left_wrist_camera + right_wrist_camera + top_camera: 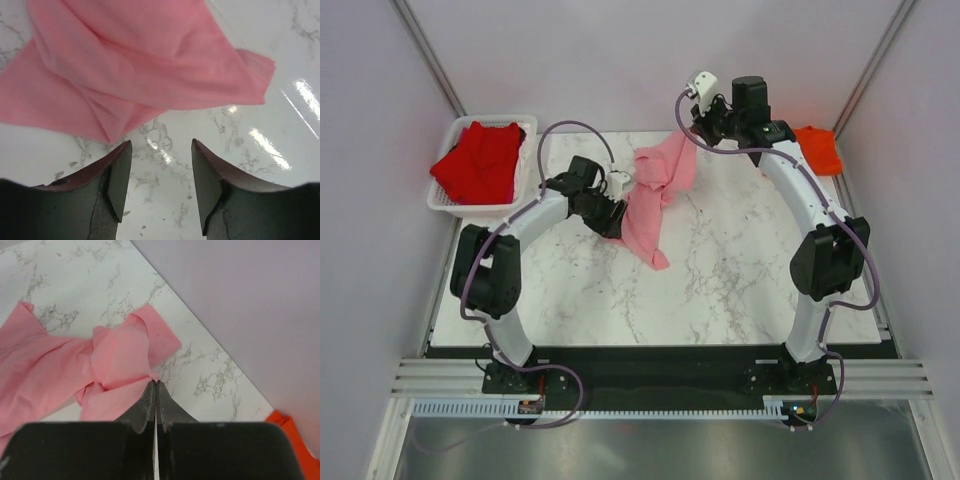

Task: Fold and stack the t-shirts
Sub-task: Flatten the tshirt out

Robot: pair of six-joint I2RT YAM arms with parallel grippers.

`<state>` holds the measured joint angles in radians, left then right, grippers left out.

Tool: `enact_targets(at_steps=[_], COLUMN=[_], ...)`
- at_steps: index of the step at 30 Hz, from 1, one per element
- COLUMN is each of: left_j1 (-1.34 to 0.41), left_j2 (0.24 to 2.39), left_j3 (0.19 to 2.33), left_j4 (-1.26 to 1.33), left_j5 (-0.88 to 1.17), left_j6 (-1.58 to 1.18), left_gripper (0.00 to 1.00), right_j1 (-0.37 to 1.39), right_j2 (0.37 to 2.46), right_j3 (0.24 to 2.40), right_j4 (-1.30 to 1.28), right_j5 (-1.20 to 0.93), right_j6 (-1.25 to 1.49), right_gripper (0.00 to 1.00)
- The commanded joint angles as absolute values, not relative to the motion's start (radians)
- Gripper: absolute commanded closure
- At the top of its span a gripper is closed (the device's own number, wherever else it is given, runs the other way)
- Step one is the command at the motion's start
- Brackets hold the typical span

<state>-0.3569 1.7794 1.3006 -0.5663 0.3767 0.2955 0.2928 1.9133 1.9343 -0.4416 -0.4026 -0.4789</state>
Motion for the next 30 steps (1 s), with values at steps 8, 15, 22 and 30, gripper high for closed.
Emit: enact_targets(at_steps=[8, 15, 22, 30], left_j1=[-0.495, -0.528, -0.549, -0.548], left_j2=[1.913, 2.037, 2.115, 2.143], left_j3=[1.473, 1.555, 1.611, 1.615], left_j4=[-0.687, -0.765, -0.802, -0.816], left_j5=[0.508, 0.499, 0.426, 0.416], left_j6=[0.307, 0.317, 0.339, 0.344], left_gripper=[0.37, 0.31, 0.43, 0.79], right_j1=[0.275, 0.265, 0.262, 0.262], right_j2=[1.925, 1.925, 1.925, 1.936], right_j3=[1.914, 1.902, 1.888, 1.881], right_j4=[-0.414, -0.416, -0.417, -0.414], right_j5=[-0.377, -0.374, -0.373, -0.371], right_j6=[-0.411, -0.42, -0.43, -0.416], right_gripper=[1.0, 1.0, 1.0, 1.0])
